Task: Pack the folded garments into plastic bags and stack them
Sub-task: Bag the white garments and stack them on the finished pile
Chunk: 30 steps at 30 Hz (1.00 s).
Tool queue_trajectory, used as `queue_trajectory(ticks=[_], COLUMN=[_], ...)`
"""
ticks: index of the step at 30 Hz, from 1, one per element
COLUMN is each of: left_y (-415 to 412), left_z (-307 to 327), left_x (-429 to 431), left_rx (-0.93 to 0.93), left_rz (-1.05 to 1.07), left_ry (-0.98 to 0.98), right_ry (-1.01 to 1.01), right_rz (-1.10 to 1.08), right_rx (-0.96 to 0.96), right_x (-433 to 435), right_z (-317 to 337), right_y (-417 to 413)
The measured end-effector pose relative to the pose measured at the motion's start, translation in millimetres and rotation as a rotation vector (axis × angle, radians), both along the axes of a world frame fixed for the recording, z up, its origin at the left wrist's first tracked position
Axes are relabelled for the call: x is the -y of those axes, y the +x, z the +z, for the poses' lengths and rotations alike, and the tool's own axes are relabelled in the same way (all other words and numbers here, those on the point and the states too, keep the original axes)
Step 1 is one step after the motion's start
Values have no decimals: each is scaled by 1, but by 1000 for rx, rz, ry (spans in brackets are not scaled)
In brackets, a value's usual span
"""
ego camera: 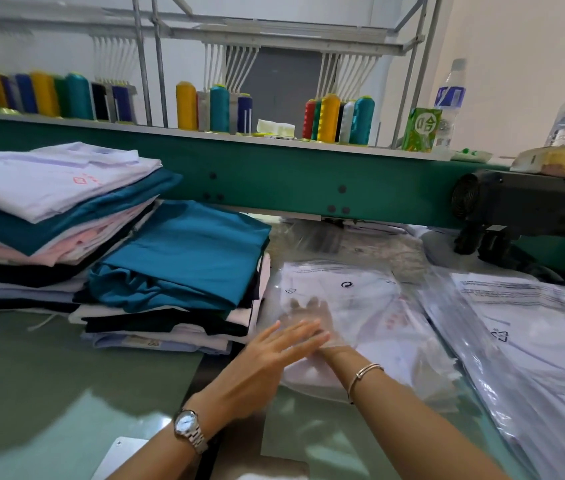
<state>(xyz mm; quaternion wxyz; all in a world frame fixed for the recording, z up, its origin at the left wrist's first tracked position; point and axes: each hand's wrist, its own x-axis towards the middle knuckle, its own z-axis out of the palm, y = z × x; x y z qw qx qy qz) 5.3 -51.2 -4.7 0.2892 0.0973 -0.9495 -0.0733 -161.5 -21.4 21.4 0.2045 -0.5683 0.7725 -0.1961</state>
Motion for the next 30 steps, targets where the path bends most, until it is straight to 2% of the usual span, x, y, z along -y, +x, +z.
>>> queue_trajectory(ticks=[1,2,4,8,15,20,23,27,30], left_y=[1,4,7,8,8,9,9,8,8], left_z=[-3,-5,-10,-17,-19,-19,-18,-15,-13], left_x=[1,1,2,2,-2,-1,-3,-6,-7], left_rx=[38,58,70,97,50,-2,-20,-75,-99], left_rz=[15,35,76,173,288,255,239,200,183], left_ry=[24,51,85,40,152,284,309,377,395], right_ry=[-43,-67,-121,3,51,-97,-247,-352,-468], right_rz=[-22,-14,-8,113,418,479,476,442,423], right_rx=[24,-67,-87,-408,-375,-581,-611,-613,-727], right_x=[1,3,6,16,-34,-62,-61,-51,-41], right_z=[-4,-4,-5,-9,-15,-22,-24,-26,-21], right_y=[2,3,8,4,-32,-47,-42,-27,-11])
